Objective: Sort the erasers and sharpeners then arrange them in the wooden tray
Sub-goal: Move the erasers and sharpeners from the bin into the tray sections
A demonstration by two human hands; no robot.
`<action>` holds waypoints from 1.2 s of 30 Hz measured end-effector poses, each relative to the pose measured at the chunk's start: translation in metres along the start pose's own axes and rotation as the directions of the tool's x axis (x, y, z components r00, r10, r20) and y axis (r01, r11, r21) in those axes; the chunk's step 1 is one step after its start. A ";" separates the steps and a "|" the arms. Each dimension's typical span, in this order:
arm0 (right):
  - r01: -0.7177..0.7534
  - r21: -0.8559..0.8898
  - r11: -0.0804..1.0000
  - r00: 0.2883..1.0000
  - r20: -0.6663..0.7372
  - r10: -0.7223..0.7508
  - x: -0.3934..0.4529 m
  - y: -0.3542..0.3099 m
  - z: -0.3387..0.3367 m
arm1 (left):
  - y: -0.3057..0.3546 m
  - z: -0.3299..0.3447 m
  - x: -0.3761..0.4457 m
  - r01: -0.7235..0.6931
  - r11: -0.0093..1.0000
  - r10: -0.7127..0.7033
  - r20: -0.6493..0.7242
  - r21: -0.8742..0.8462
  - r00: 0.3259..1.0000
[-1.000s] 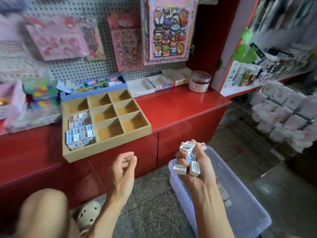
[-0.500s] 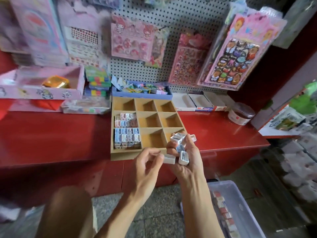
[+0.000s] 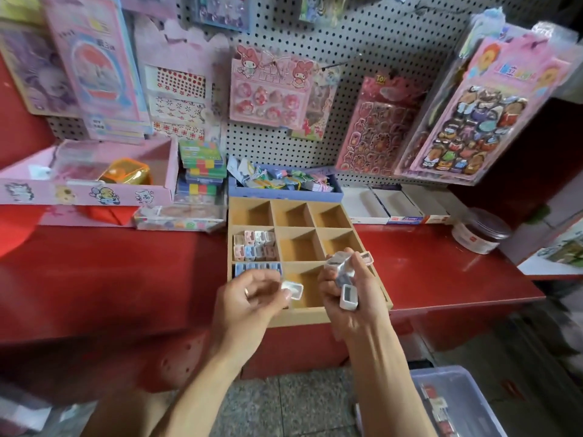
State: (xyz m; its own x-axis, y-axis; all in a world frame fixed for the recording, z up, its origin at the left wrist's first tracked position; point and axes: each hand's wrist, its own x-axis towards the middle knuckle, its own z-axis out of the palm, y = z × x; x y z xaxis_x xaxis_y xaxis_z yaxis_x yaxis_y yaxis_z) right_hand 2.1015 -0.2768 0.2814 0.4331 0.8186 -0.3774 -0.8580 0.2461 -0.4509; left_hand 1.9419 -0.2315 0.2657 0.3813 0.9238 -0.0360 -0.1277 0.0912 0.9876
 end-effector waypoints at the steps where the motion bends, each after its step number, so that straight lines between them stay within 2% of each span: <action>1: -0.001 -0.037 0.999 1.000 -0.011 0.001 0.006 -0.002 0.000 | 0.002 -0.007 0.016 0.004 0.998 -0.002 -0.026 0.069 1.000; 4: 0.007 -0.097 0.995 1.000 -0.013 -0.008 0.021 -0.005 0.004 | 0.007 -0.029 0.074 -0.013 0.961 0.039 -0.087 0.276 0.995; 7: 0.024 -0.154 0.988 1.000 -0.005 -0.025 0.036 -0.004 0.008 | 0.009 -0.039 0.125 -0.049 0.898 0.081 -0.055 0.438 0.995; 12: 0.025 -0.213 0.977 0.999 -0.030 -0.032 0.059 0.002 0.013 | 0.005 -0.039 0.172 -0.117 0.635 0.115 0.057 0.763 0.992; 15: -0.003 -0.197 0.980 0.999 -0.051 -0.007 0.067 0.001 0.013 | 0.001 -0.037 0.183 -0.106 0.531 0.074 0.078 0.841 0.994; 21: -0.011 -0.210 0.978 0.999 -0.052 0.000 0.075 0.000 0.016 | -0.006 -0.042 0.197 -0.091 0.439 0.026 0.089 0.894 0.996; 25: -0.034 -0.199 0.979 0.998 -0.067 0.021 0.076 0.005 0.016 | -0.013 -0.039 0.197 -0.188 0.379 0.113 0.156 0.906 0.981; 27: -0.038 -0.197 0.980 0.995 -0.094 0.020 0.076 0.008 0.015 | -0.018 -0.040 0.196 -0.226 0.392 0.197 0.158 0.892 0.968; 30: -0.045 -0.208 0.977 0.992 -0.122 0.019 0.075 0.012 0.017 | -0.020 -0.043 0.190 -0.214 0.452 0.296 0.081 0.866 0.952; 31: -0.041 -0.215 0.976 0.992 -0.129 0.014 0.075 0.013 0.017 | -0.019 -0.042 0.184 -0.216 0.502 0.317 0.054 0.837 0.947; 33: -0.024 -0.228 0.973 0.992 -0.128 -0.006 0.076 0.015 0.020 | -0.012 -0.033 0.165 -0.249 0.668 0.312 0.041 0.701 0.949; 34: -0.016 -0.228 0.973 0.992 -0.126 -0.014 0.077 0.016 0.023 | -0.008 -0.028 0.153 -0.277 0.741 0.284 0.087 0.611 0.955; 36: -0.002 -0.233 0.972 0.993 -0.119 -0.026 0.079 0.018 0.027 | 0.001 -0.018 0.132 -0.314 0.841 0.199 0.287 0.440 0.937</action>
State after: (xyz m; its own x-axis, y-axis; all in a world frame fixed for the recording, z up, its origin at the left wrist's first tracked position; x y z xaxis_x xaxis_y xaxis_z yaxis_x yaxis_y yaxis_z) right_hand 2.1124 -0.1935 0.2652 0.4854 0.7441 -0.4591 -0.7708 0.1163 -0.6264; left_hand 1.9755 -0.1026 0.2588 0.5948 0.7768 0.2069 0.1759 -0.3769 0.9094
